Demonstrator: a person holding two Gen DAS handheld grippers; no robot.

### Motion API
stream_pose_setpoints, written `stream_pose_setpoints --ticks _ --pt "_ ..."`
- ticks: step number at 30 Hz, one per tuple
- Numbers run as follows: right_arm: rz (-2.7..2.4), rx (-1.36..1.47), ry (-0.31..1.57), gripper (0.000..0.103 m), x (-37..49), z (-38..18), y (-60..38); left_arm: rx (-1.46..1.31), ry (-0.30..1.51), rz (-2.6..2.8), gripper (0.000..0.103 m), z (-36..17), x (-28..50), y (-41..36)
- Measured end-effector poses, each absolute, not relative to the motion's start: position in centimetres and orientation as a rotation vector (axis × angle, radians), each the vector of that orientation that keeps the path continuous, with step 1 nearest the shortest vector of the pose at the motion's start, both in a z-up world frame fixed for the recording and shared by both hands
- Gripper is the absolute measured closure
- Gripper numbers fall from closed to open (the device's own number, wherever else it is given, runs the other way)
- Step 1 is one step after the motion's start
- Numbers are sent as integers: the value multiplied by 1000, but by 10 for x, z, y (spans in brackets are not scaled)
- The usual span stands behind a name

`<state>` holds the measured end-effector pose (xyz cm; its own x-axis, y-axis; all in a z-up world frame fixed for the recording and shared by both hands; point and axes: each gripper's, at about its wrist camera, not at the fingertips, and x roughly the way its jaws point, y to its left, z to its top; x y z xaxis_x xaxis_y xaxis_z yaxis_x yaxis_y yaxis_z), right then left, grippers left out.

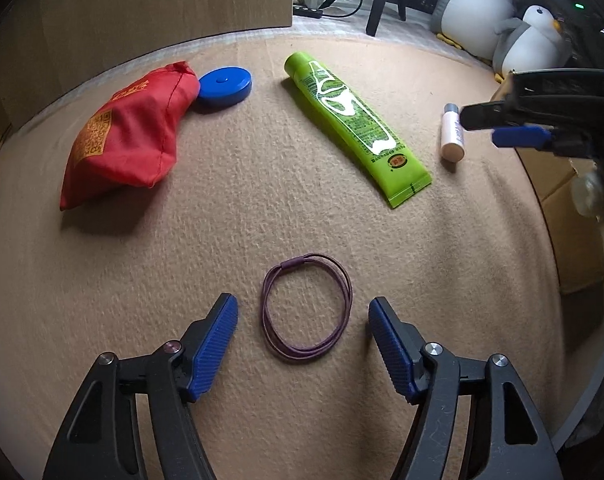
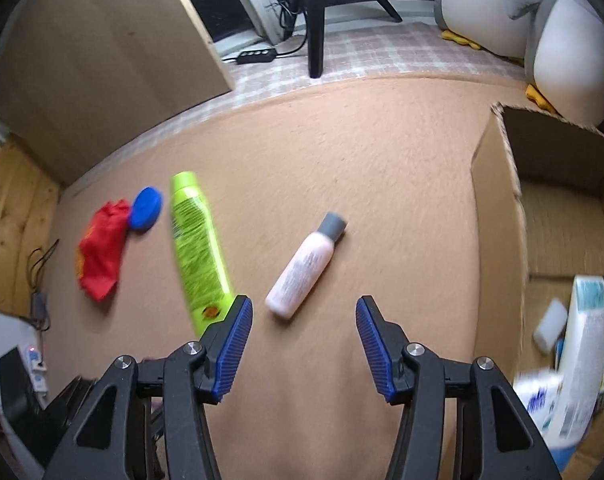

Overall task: Organize objects
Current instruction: 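Grasp the purple rubber band with the left tool while the right tool grasps the pink bottle, then carry the rubber band and pink bottle into the box with both tools and release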

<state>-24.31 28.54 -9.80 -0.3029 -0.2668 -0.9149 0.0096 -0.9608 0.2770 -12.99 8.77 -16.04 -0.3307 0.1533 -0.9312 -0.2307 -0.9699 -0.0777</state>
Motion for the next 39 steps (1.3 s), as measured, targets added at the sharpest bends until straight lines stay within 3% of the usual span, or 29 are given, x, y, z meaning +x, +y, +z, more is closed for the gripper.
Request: stream_pose_setpoints --ticks 9,14,18,23,27,32,39 --pt "-2377 1826 -234 55 -273 -121 279 -1652 74 2374 33 -161 -132 82" --pt "-2389 1791 -42 75 -270 -122 260 -1653 80 2386 36 -163 -133 82" --pt "-2381 1763 64 84 -259 -122 253 -1653 105 2415 48 -163 -132 82" --pt "-2378 1729 124 84 -243 -121 253 -1641 105 2421 73 -161 -129 80" --pt "-2372 1712 129 84 -231 -120 254 -1637 23 2391 98 -162 -127 78" --pt "-2361 1695 98 84 -218 -120 257 -1651 -118 2361 100 -162 -126 64" --pt "-2352 1659 14 85 -198 -114 262 -1655 -171 2371 100 -158 -120 55"
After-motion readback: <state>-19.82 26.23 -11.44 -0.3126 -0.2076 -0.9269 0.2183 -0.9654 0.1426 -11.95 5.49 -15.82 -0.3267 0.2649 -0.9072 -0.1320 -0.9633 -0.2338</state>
